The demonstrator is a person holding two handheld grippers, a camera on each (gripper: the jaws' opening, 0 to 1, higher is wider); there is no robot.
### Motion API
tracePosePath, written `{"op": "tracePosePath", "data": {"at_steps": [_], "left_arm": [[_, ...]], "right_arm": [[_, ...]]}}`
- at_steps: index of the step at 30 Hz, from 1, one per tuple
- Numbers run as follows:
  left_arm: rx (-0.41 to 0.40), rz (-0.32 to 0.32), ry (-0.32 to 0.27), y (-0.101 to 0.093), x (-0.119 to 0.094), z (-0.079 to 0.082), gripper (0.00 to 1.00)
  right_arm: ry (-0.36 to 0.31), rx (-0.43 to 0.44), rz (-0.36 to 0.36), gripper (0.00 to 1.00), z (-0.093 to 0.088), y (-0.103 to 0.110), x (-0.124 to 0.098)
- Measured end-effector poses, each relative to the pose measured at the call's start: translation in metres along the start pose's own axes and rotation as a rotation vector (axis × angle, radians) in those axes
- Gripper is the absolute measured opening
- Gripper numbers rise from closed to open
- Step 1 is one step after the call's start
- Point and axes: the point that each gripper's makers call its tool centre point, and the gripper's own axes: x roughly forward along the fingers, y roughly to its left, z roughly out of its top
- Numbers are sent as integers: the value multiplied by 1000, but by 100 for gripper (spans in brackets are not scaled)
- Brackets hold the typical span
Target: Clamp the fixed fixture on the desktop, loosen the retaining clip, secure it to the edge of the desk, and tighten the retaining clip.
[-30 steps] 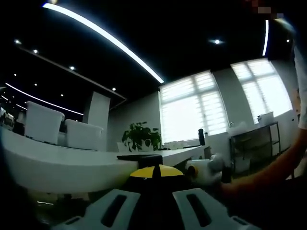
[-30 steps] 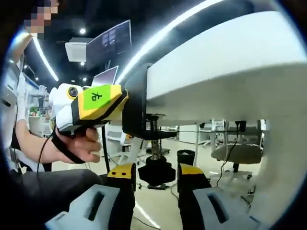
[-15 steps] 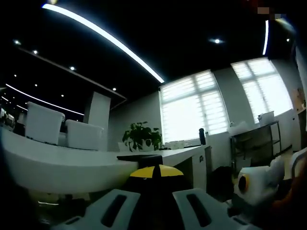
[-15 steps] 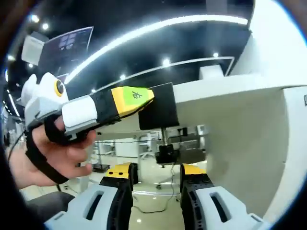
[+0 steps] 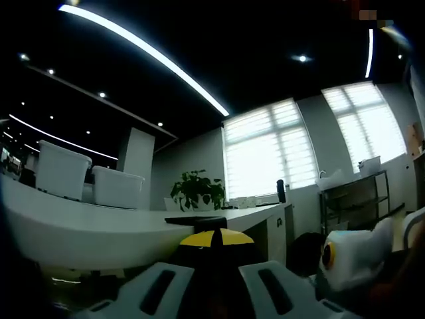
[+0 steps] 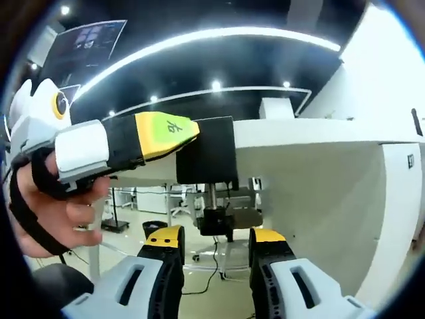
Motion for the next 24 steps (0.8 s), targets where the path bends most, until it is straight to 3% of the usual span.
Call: {"op": "tracePosePath", "data": {"at_steps": [9,17,21,24], "left_arm": [[1,-7,-4,-1,0,0,3],[2,-8,-3,-4,-4,2,3],[-1,-8,-4,-4,-5,2,3],[-1,-11,-3,-5,-5,2,3]], "right_arm": [[3,-60,15,27,1,2,16],[-2,-75,81,24,-2,7,21],[6,-31,214,23,-2,12,25],[8,-63,322,23,-3,10,30]]}}
